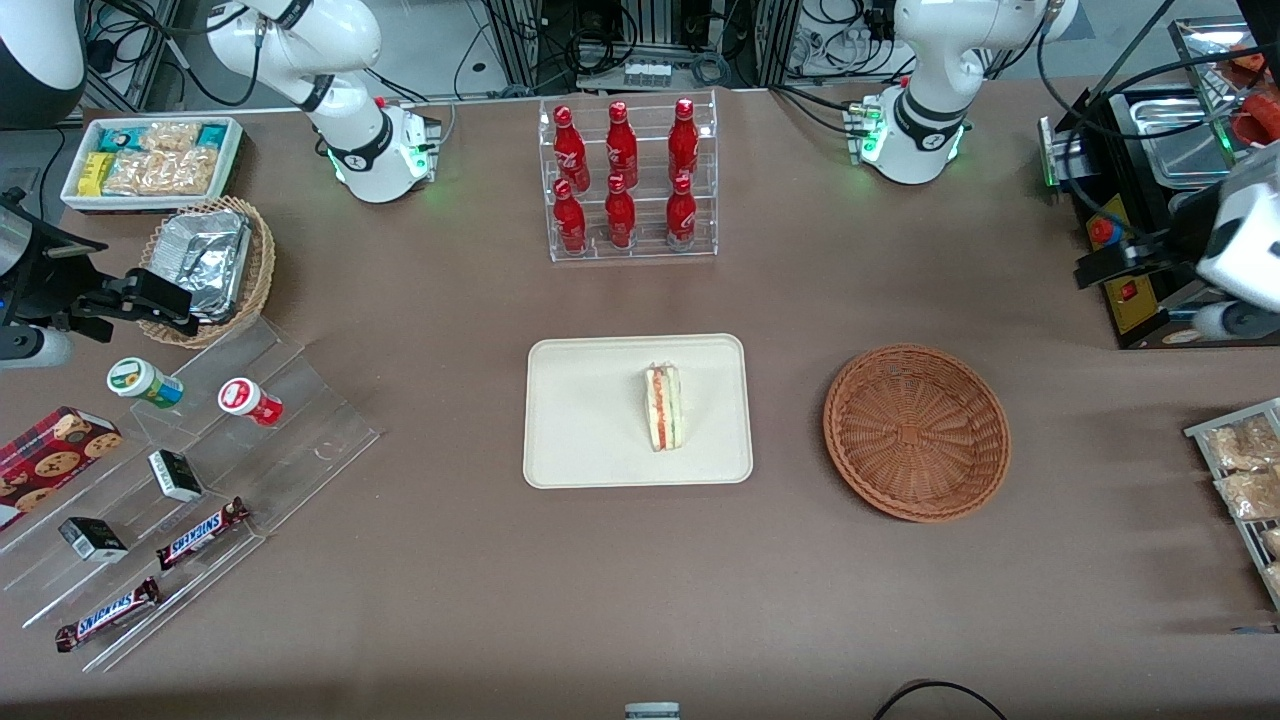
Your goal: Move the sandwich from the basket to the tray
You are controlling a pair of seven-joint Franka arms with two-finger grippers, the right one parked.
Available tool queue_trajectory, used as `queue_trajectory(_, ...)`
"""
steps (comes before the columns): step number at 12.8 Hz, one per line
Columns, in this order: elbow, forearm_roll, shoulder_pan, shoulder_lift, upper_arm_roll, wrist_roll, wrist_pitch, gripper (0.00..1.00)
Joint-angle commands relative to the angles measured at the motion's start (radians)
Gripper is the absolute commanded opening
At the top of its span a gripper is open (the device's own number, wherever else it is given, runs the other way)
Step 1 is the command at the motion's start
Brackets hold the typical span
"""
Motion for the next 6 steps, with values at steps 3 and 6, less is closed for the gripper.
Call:
queue_trajectory(3, -0.125, 0.006, 0.049, -0.148, -0.015, 0.203, 0.035, 1.0)
queue_trajectory(6, -0.203, 0.009, 0.075, -0.224, -0.013, 0.232, 0.075, 1.0)
